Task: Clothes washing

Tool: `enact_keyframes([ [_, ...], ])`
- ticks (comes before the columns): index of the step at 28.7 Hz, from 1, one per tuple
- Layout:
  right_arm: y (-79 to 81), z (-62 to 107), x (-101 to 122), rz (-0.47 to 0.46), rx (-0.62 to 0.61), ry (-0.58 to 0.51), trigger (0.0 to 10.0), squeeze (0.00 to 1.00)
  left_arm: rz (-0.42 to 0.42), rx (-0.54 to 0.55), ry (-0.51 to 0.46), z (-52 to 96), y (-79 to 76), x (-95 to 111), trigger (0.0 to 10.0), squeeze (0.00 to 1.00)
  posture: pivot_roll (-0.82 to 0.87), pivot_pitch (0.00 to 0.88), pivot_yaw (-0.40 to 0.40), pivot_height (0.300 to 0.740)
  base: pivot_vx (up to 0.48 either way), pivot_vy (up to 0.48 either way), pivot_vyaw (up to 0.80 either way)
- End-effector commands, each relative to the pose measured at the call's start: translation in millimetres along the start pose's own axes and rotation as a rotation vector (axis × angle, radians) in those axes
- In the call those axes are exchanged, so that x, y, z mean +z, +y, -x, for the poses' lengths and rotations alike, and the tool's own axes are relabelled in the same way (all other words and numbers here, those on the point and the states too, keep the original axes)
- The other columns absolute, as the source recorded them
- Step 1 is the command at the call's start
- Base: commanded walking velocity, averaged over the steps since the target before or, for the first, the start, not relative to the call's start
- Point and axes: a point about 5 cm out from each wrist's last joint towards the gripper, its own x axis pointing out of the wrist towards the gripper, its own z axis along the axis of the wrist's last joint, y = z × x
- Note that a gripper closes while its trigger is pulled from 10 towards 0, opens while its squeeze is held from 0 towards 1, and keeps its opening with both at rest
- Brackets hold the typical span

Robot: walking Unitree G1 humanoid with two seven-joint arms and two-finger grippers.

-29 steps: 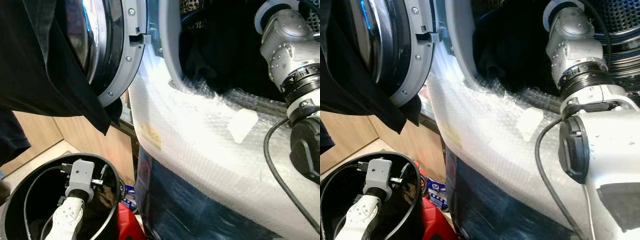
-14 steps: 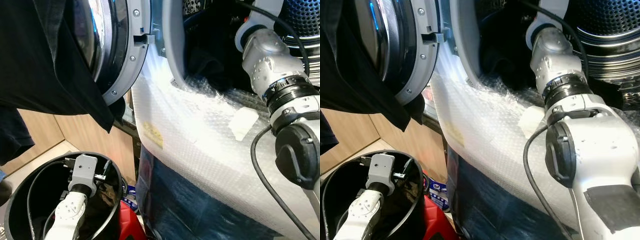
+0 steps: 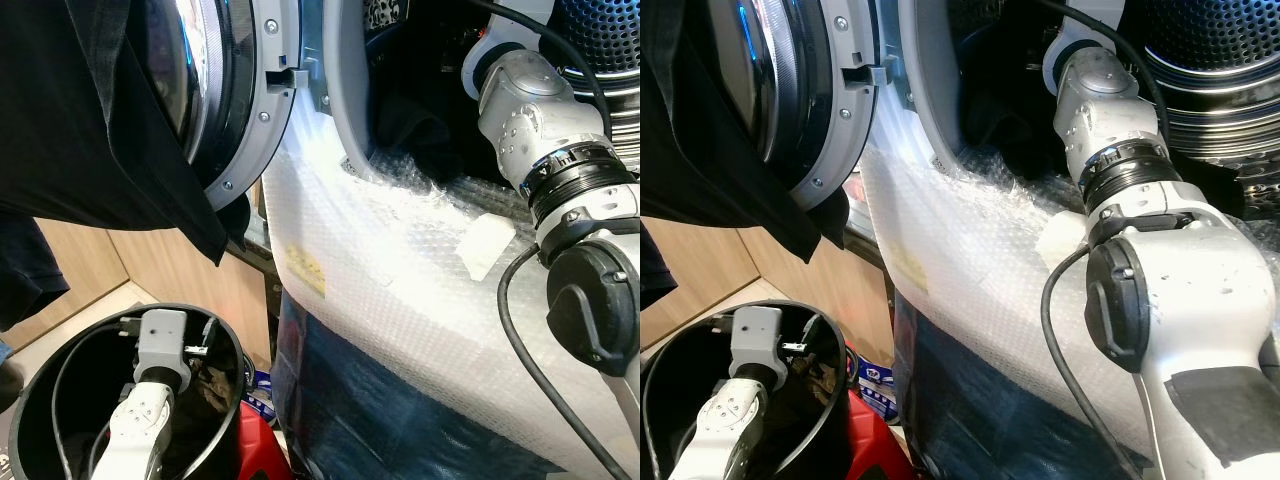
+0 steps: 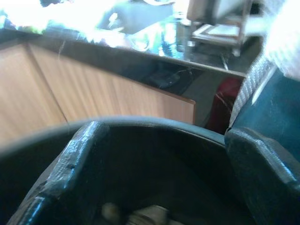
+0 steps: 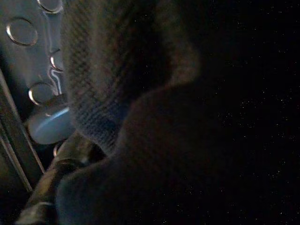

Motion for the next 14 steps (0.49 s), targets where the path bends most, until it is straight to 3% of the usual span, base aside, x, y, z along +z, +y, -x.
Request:
enact_keyframes([
  [1,1.5,0.1,6,-0.010,-0.007,0.000,10.0,1.00,-0.023,-0.014,-0.035,-4.6,0.4,11,10.0,0.00,0.18,0.000,0.003,0.740,0.000,0.000,0.00],
  [3,8.7,0.2,8,-0.035,0.027,-0.008,10.0,1.00,-0.056,-0.025,-0.045,-7.6,-3.4,16,10.0,0.00,0.18,0.000,0.000,0.740,0.000,0.000,0.00],
  [5,1.2,0.5,18,0.012,-0.037,-0.055,10.0,1.00,-0.065,-0.030,-0.052,-8.9,-4.9,18,10.0,0.00,0.18,0.000,-0.001,0.740,0.000,0.000,0.00],
  [6,-7.1,0.9,23,-0.019,-0.084,-0.074,10.0,1.00,0.052,-0.015,-0.047,-9.7,-6.0,19,10.0,0.00,0.18,0.000,-0.009,0.740,0.000,0.000,0.00],
  [7,-11.0,1.0,24,-0.056,-0.099,-0.070,10.0,1.00,0.086,-0.005,-0.048,-10.0,-5.5,20,10.0,0.00,0.18,0.000,-0.011,0.740,0.000,0.000,0.00],
  [10,-25.4,3.3,40,-0.105,-0.166,-0.141,10.0,1.00,0.045,-0.019,-0.053,-9.1,-5.2,23,10.0,0.00,0.19,0.000,-0.015,0.740,0.000,0.000,0.00],
  [13,-30.4,10.2,75,-0.038,-0.233,-0.332,10.0,1.00,-0.061,-0.055,-0.049,-6.5,-6.5,21,10.0,0.00,0.18,0.000,-0.004,0.740,0.000,0.000,0.00],
  [14,-30.7,10.8,77,-0.029,-0.251,-0.338,10.0,1.00,-0.024,-0.049,-0.042,-5.8,-7.6,20,10.0,0.00,0.18,0.000,-0.001,0.740,0.000,0.000,0.00],
])
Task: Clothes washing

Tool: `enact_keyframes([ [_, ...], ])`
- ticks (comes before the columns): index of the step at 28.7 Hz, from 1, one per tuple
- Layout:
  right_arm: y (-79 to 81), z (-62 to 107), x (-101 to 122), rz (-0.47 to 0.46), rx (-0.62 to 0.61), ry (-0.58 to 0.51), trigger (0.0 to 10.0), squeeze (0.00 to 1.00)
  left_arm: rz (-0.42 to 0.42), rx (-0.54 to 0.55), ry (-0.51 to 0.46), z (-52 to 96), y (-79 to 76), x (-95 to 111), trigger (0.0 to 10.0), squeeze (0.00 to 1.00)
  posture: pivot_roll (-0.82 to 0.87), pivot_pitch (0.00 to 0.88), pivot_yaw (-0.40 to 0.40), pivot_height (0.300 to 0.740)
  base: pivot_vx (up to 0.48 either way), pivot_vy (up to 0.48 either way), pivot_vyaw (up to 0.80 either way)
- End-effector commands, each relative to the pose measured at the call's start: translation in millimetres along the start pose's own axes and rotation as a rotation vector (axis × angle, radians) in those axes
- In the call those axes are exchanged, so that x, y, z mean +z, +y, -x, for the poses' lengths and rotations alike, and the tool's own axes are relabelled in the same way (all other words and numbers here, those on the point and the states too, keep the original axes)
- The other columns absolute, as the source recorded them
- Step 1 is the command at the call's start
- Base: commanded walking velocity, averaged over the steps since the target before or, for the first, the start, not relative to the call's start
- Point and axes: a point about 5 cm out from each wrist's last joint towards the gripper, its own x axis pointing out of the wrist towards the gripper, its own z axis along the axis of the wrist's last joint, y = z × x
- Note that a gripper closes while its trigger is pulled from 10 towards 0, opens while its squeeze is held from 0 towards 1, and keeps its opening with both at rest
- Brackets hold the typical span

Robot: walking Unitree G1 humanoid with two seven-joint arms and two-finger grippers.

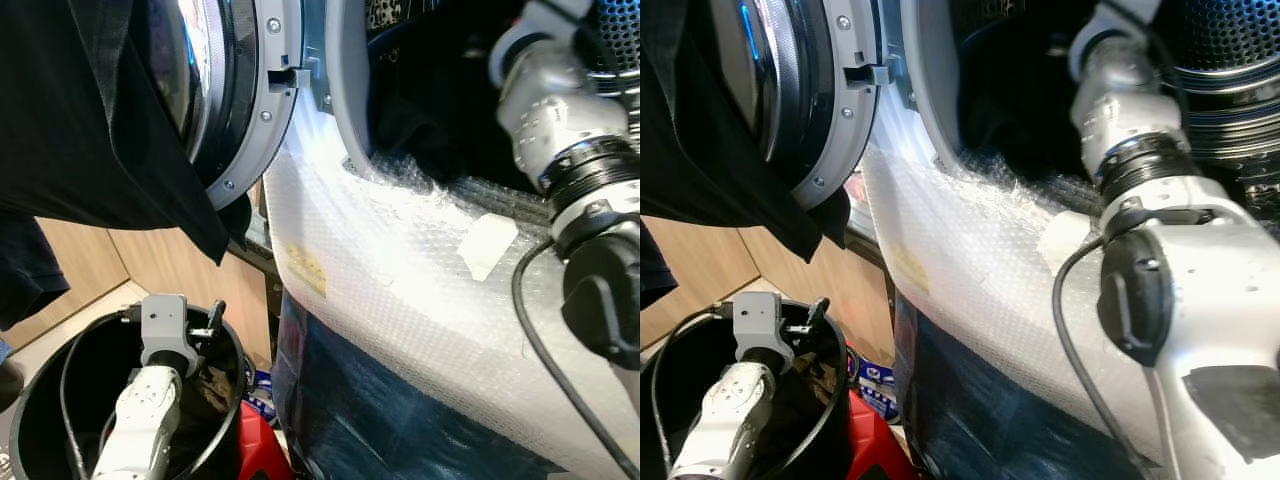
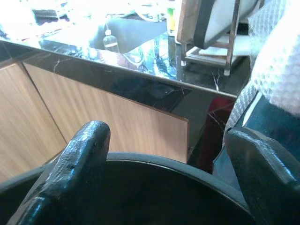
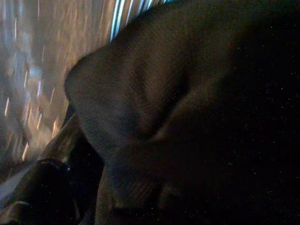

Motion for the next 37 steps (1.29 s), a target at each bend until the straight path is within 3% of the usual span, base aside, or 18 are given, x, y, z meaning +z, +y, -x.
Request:
enact_keyframes([
  [1,2.5,-1.0,27,0.006,-0.019,-0.093,10.0,1.00,0.003,-0.026,0.012,2.0,-6.0,-1,10.0,0.00,0.18,0.000,-0.006,0.740,0.000,0.000,0.00],
  [7,-2.3,-0.2,1,0.021,-0.044,0.012,10.0,1.00,0.008,-0.039,0.009,3.2,-10.0,0,10.0,0.00,0.17,0.000,-0.011,0.740,0.000,0.000,0.00],
  [12,-10.3,1.3,-17,0.094,-0.075,0.047,10.0,1.00,-0.148,-0.093,-0.091,7.2,-12.4,18,10.0,0.00,0.18,0.000,-0.019,0.740,0.000,0.000,0.00],
  [15,-19.8,2.0,-23,0.117,-0.147,0.054,10.0,1.00,-0.119,-0.124,-0.089,10.6,-18.9,21,10.0,0.00,0.18,0.000,-0.014,0.740,0.000,0.000,0.00],
  [21,-36.8,-0.6,-13,0.126,-0.224,0.036,10.0,1.00,-0.122,-0.148,-0.093,12.2,-25.2,23,10.0,0.00,0.19,0.007,-0.016,0.740,0.000,0.000,0.00],
  [25,-69.0,-2.0,22,0.183,-0.406,-0.122,10.0,1.00,-0.112,-0.139,-0.103,13.2,-22.2,28,10.0,0.00,0.19,0.018,-0.018,0.740,0.000,0.000,0.00],
  [29,-67.9,-2.3,23,0.177,-0.394,-0.123,10.0,1.00,-0.113,-0.141,-0.096,13.6,-21.5,29,10.0,0.00,0.19,0.028,-0.013,0.740,0.000,0.000,0.00],
  [32,-50.2,-3.4,13,0.145,-0.254,-0.081,10.0,1.00,-0.103,-0.148,-0.085,14.2,-22.3,27,10.0,0.00,0.18,0.031,-0.011,0.740,0.000,0.000,0.00],
  [37,-30.5,-1.8,-3,0.086,-0.153,-0.017,10.0,1.00,-0.103,-0.168,-0.070,14.6,-27.6,27,10.0,0.00,0.17,0.032,-0.001,0.740,0.000,0.000,0.00],
])
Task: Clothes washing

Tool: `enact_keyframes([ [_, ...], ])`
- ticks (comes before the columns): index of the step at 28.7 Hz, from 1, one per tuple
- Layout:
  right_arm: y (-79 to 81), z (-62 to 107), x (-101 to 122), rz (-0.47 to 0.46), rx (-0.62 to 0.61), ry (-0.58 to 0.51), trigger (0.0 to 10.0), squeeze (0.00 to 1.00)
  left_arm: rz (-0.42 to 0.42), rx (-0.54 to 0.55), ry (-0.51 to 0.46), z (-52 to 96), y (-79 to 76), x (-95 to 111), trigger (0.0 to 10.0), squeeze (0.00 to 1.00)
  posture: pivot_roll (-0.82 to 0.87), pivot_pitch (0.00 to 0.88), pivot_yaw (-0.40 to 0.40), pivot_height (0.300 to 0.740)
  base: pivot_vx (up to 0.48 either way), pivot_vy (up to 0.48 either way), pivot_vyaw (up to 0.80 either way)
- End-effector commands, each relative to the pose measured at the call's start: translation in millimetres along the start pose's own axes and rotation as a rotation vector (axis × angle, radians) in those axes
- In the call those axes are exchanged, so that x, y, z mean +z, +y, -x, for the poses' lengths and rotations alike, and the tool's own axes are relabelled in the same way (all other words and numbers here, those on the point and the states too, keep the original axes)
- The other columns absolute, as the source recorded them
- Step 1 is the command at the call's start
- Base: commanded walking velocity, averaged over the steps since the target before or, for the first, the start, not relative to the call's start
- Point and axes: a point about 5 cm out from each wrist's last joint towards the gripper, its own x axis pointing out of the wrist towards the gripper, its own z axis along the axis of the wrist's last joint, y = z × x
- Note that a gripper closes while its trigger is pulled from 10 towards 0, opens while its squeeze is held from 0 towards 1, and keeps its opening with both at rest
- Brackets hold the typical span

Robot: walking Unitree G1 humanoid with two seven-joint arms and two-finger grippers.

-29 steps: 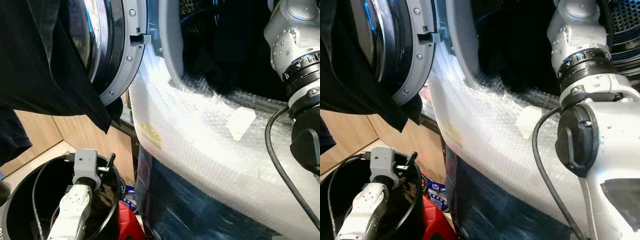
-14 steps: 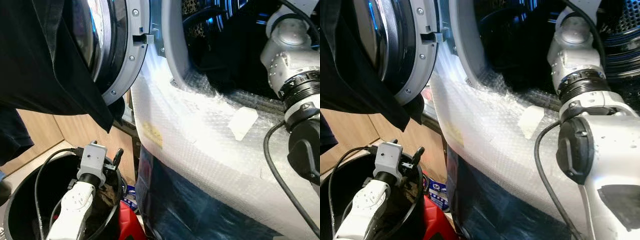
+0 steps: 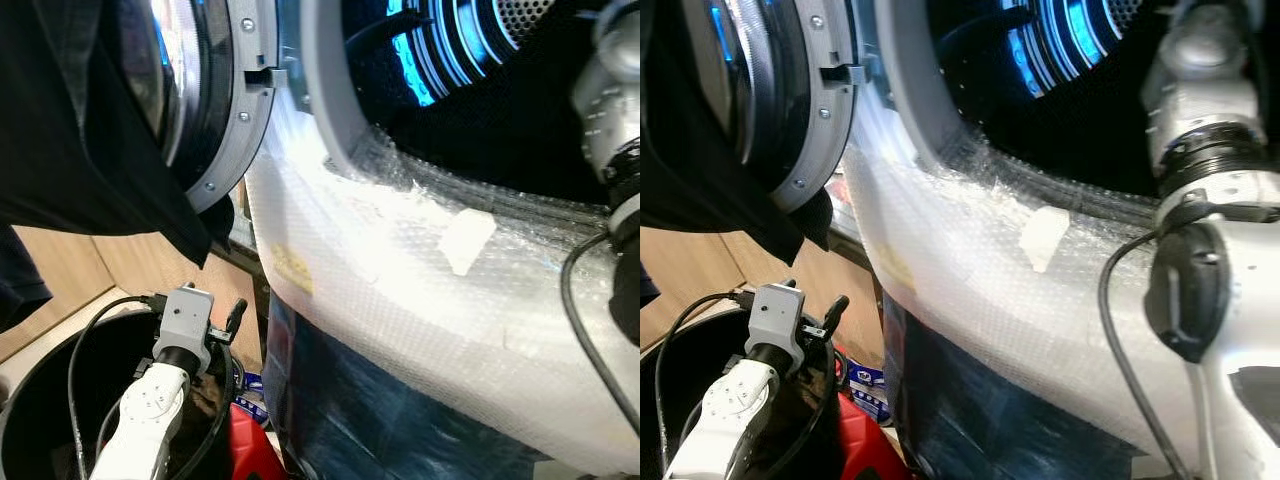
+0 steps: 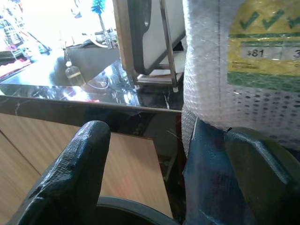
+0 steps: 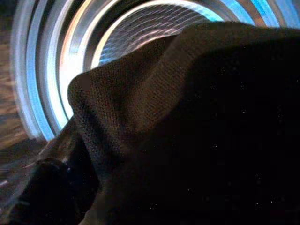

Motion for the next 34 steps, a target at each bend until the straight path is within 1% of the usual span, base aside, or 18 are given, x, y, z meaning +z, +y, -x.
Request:
enact_keyframes([
  [1,8.8,1.4,4,-0.065,0.061,0.016,10.0,0.66,0.008,-0.020,0.004,0.2,-3.9,2,10.0,0.00,0.18,0.033,0.000,0.740,0.000,0.000,0.00],
  [2,12.3,2.4,2,-0.094,0.086,0.037,10.0,0.66,0.007,-0.022,0.005,0.0,-4.5,2,10.0,0.00,0.18,0.033,0.000,0.740,0.000,0.000,0.00],
  [3,16.6,3.9,-4,-0.176,0.103,0.099,10.0,0.00,0.006,-0.027,0.008,-0.5,-5.1,2,10.0,0.00,0.17,0.034,0.001,0.740,0.000,0.000,0.00],
  [8,19.0,4.2,-2,-0.256,0.122,0.148,10.0,0.00,0.006,-0.046,0.017,-0.6,-7.1,1,10.0,0.00,0.15,0.034,0.003,0.740,0.000,0.000,0.00],
  [11,20.4,4.9,-4,-0.229,0.156,0.158,10.0,0.00,0.001,-0.056,0.027,-0.8,-8.4,0,10.0,0.00,0.14,0.034,0.001,0.740,0.000,0.000,0.00],
  [14,23.2,8.0,-15,-0.215,0.220,0.217,10.0,0.00,0.002,-0.063,0.033,-0.4,-10.1,-1,10.0,0.00,0.13,0.032,-0.001,0.740,0.000,0.000,0.00],
  [17,14.7,9.0,-21,-0.212,0.219,0.253,10.0,0.00,0.004,-0.068,0.037,0.2,-12.7,-3,10.0,0.00,0.12,0.032,-0.008,0.740,0.000,0.000,0.00],
  [18,12.4,9.6,-20,-0.184,0.232,0.238,10.0,0.00,0.006,-0.069,0.039,0.6,-13.5,-3,10.0,0.00,0.11,0.033,-0.014,0.740,0.000,0.000,0.00],
  [19,8.6,12.7,-21,-0.133,0.254,0.223,10.0,0.00,0.006,-0.075,0.049,1.6,-15.6,-6,10.0,0.00,0.10,0.029,-0.017,0.740,0.000,0.000,0.00],
  [20,8.4,23.2,-31,-0.110,0.291,0.246,10.0,0.00,0.003,-0.083,0.057,3.4,-18.1,-9,10.0,0.00,0.10,0.018,-0.017,0.740,0.000,0.000,0.00],
  [21,8.4,23.2,-31,-0.110,0.291,0.246,10.0,0.00,0.003,-0.083,0.057,3.4,-18.1,-9,10.0,0.00,0.10,0.018,-0.017,0.740,0.000,0.000,0.00],
  [22,11.9,32.3,-38,-0.121,0.340,0.278,10.0,0.00,0.005,-0.087,0.061,4.2,-19.2,-10,10.0,0.00,0.10,0.018,-0.017,0.740,0.000,0.000,0.00],
  [25,7.4,49.4,-45,-0.121,0.330,0.267,10.0,0.00,0.004,-0.110,0.068,5.3,-22.6,-12,10.0,0.00,0.11,0.000,-0.018,0.740,0.000,0.000,0.00],
  [27,-5.1,62.2,-45,-0.157,0.311,0.273,10.0,0.00,0.006,-0.111,0.074,6.5,-24.7,-14,10.0,0.00,0.14,0.000,-0.036,0.740,0.000,0.000,0.00],
  [30,-15.0,68.0,-46,-0.177,0.265,0.293,10.0,0.00,0.010,-0.106,0.075,6.5,-24.7,-14,10.0,0.00,0.13,0.000,-0.031,0.740,0.000,0.000,0.00],
  [32,-16.7,72.8,-44,-0.175,0.271,0.290,10.0,0.00,0.009,-0.108,0.074,6.4,-24.5,-13,10.0,0.00,0.12,0.000,-0.028,0.740,0.000,0.000,0.00],
  [33,-15.9,82.1,-39,-0.180,0.317,0.272,10.0,0.00,0.009,-0.111,0.080,6.8,-25.0,-15,10.0,0.00,0.10,0.000,-0.027,0.740,0.000,0.000,0.00],
  [34,-15.9,82.1,-39,-0.180,0.317,0.272,10.0,0.00,0.009,-0.111,0.080,6.8,-25.0,-15,10.0,0.00,0.10,0.000,-0.027,0.740,0.000,0.000,0.00],
])
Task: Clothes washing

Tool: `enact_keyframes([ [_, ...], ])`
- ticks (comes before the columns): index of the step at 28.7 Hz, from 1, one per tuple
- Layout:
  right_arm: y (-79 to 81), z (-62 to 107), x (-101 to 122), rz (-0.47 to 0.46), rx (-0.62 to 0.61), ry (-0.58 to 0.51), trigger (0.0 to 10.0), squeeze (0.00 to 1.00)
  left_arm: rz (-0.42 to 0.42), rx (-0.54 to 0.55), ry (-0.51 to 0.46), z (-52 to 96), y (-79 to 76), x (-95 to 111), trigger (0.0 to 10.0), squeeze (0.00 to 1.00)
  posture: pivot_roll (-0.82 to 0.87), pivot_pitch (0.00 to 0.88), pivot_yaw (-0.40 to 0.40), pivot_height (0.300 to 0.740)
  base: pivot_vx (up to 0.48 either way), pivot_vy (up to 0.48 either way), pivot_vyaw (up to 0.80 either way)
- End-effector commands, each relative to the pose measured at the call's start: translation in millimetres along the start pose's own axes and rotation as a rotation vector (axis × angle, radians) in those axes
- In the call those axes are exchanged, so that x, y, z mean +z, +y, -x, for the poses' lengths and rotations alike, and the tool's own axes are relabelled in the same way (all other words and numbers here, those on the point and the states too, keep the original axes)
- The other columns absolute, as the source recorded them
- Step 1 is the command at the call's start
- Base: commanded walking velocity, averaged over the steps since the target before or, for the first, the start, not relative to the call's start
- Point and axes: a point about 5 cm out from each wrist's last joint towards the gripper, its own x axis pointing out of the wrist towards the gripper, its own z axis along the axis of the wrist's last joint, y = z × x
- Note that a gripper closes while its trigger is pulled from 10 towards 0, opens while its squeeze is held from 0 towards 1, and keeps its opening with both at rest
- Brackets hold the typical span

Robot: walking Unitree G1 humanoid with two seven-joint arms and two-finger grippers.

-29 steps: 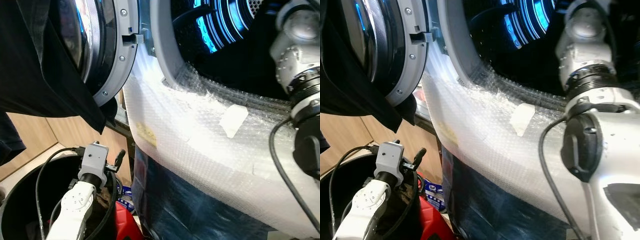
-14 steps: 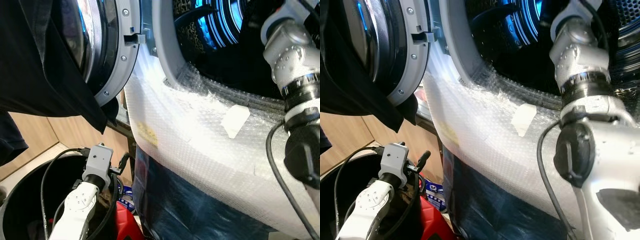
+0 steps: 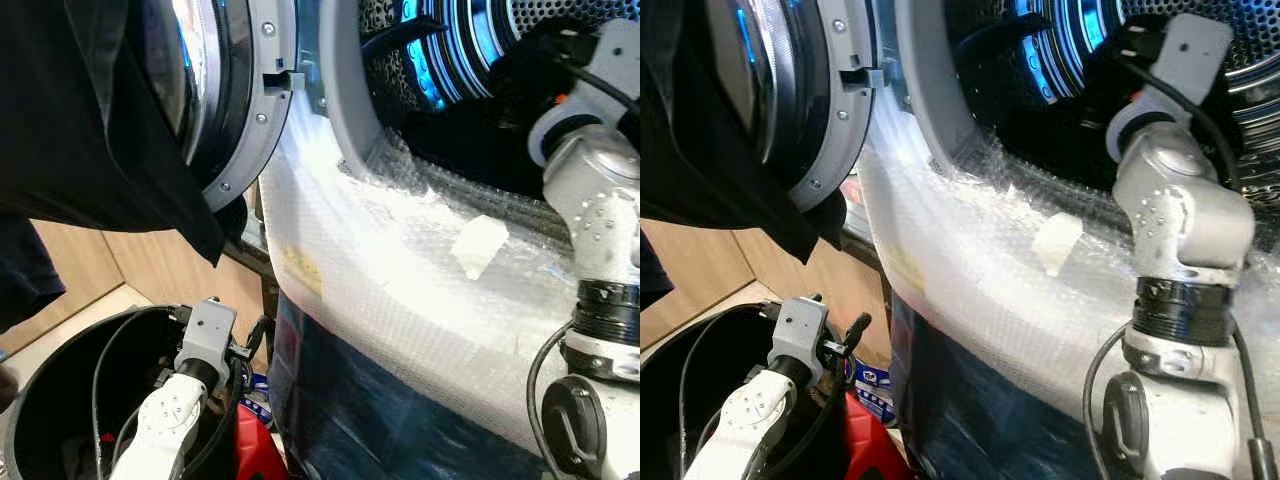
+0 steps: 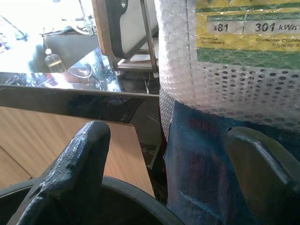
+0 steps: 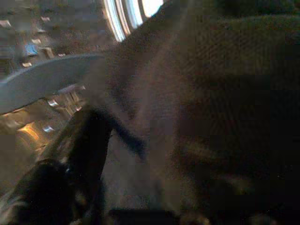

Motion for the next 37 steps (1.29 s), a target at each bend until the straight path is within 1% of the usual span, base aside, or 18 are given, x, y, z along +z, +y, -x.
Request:
enact_keyframes([
  [1,3.7,7.4,5,-0.008,0.034,-0.012,10.0,0.00,-0.011,-0.017,0.026,1.1,-3.4,-6,10.0,0.00,0.10,0.000,-0.027,0.740,0.000,0.000,0.00],
  [3,6.9,19.2,8,-0.021,0.060,-0.013,10.0,0.00,-0.010,-0.030,0.027,0.3,-5.8,-6,10.0,0.00,0.09,0.000,-0.024,0.740,0.000,0.000,0.00],
  [4,9.3,26.1,11,-0.009,0.083,-0.027,10.0,0.00,-0.010,-0.035,0.025,-0.6,-6.8,-6,10.0,0.00,0.09,0.000,-0.022,0.740,0.000,0.000,0.00],
  [9,21.3,36.9,15,0.041,0.153,-0.059,10.0,0.00,-0.017,-0.046,0.020,-1.7,-8.1,-5,10.0,0.00,0.09,0.000,-0.024,0.740,0.000,0.000,0.00],
  [12,41.1,50.5,9,0.023,0.267,-0.043,10.0,0.00,-0.023,-0.043,0.015,-2.8,-6.0,-3,10.0,0.00,0.10,0.000,-0.018,0.740,0.000,0.000,0.00],
  [13,41.1,50.5,9,0.023,0.267,-0.043,10.0,0.00,-0.023,-0.043,0.015,-2.8,-6.0,-3,10.0,0.00,0.10,0.000,-0.018,0.740,0.000,0.000,0.00],
  [14,40.4,52.0,7,0.043,0.273,-0.035,10.0,0.00,-0.025,-0.044,0.016,-2.8,-5.7,-3,10.0,0.00,0.10,0.000,-0.017,0.740,0.000,0.000,0.00],
  [15,37.3,55.2,1,0.093,0.272,-0.012,10.0,0.00,-0.028,-0.046,0.017,-2.7,-5.0,-3,10.0,0.00,0.09,0.000,-0.014,0.740,0.000,0.000,0.00],
  [18,30.0,57.7,-6,0.122,0.253,0.019,10.0,0.00,-0.031,-0.048,0.018,-2.4,-4.6,-3,10.0,0.00,0.09,0.000,-0.013,0.740,0.000,0.000,0.00],
  [20,23.6,60.2,-8,0.127,0.240,0.032,10.0,0.00,-0.031,-0.051,0.020,-3.4,-4.6,-3,10.0,0.00,0.08,0.000,-0.008,0.740,0.000,0.000,0.00],
  [25,17.1,63.9,-2,0.117,0.231,0.013,10.0,0.00,-0.028,-0.059,0.018,-5.9,-6.6,-2,10.0,0.00,0.07,0.000,-0.008,0.740,0.000,0.000,0.00],
  [27,12.1,67.9,-5,0.151,0.247,0.019,10.0,0.00,-0.027,-0.060,0.018,-6.0,-7.2,-2,10.0,0.00,0.06,0.000,-0.005,0.740,0.000,0.000,0.00],
  [28,6.3,72.9,-13,0.207,0.277,0.047,10.0,0.00,-0.026,-0.066,0.018,-5.7,-7.9,-2,10.0,0.00,0.06,0.000,-0.006,0.740,0.000,0.000,0.00],
  [29,6.3,72.9,-13,0.207,0.277,0.047,10.0,0.00,-0.026,-0.066,0.018,-5.7,-7.9,-2,10.0,0.00,0.06,0.000,-0.006,0.740,0.000,0.000,0.00],
  [32,-6.6,78.7,-24,0.270,0.283,0.102,10.0,0.00,-0.028,-0.074,0.020,-5.6,-8.6,-2,10.0,0.00,0.06,0.007,-0.003,0.740,0.000,0.000,0.00],
  [34,-11.1,83.5,-13,0.206,0.317,0.007,10.0,0.00,-0.029,-0.075,0.024,-5.6,-8.0,-3,10.0,0.00,0.05,0.010,0.002,0.740,0.000,0.000,0.00],
  [36,-8.5,86.9,3,0.080,0.362,-0.097,10.0,0.00,-0.026,-0.079,0.029,-5.4,-9.5,-5,10.0,0.00,0.06,0.006,0.000,0.740,0.000,0.000,0.00],
  [37,-8.5,86.9,3,0.080,0.362,-0.097,10.0,0.00,-0.026,-0.079,0.029,-5.4,-9.5,-5,10.0,0.00,0.06,0.006,0.000,0.740,0.000,0.000,0.00],
])
